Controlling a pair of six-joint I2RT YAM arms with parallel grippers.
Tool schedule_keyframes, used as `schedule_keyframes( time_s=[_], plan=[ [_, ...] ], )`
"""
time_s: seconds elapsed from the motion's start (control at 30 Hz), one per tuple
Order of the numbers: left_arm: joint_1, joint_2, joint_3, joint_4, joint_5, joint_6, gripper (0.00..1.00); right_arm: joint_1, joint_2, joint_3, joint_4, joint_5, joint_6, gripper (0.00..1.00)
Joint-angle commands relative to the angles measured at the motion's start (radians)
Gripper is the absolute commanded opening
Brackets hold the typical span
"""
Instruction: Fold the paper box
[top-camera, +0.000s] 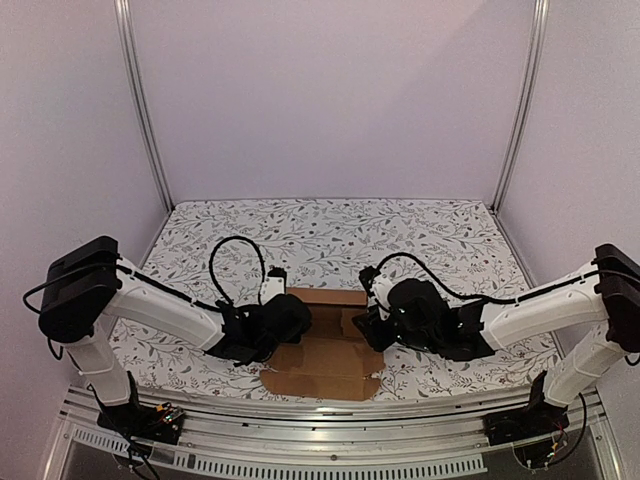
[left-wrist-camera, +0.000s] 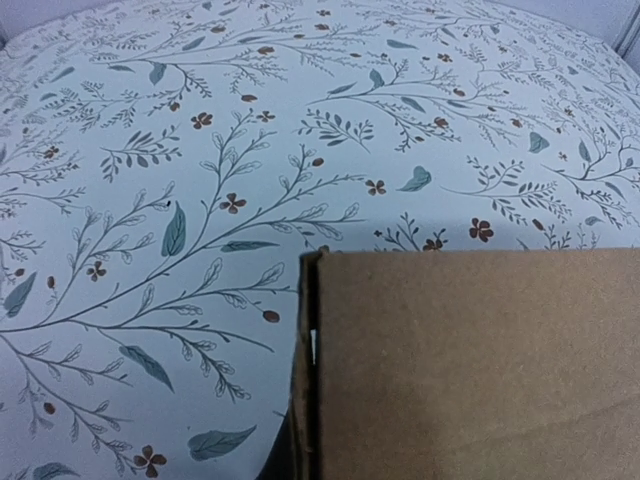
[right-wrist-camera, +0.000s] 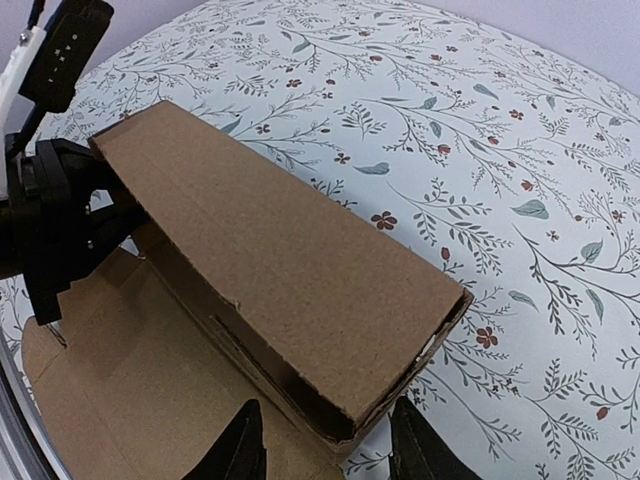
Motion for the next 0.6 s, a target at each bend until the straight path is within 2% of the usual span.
schedule_keyframes(
  time_s=[0.0, 0.3, 0.57],
  plan=[
    [-0.003, -0.008, 0.029, -0.011, -0.004, -0.022, 0.0, 0.033, 0.048, 0.046, -0.015, 0.121, 0.042, 0.41],
    [-0.004, -0.002, 0.039, -0.016, 0.009, -0.028, 0.0, 0.057, 0.117, 0.094, -0.019, 0.26, 0.136, 0.39],
    [-0.004, -0.005, 0.046, -0.023, 0.013, -0.03, 0.0, 0.073, 0.185, 0.133, -0.005, 0.308, 0.188, 0.26]
  ],
)
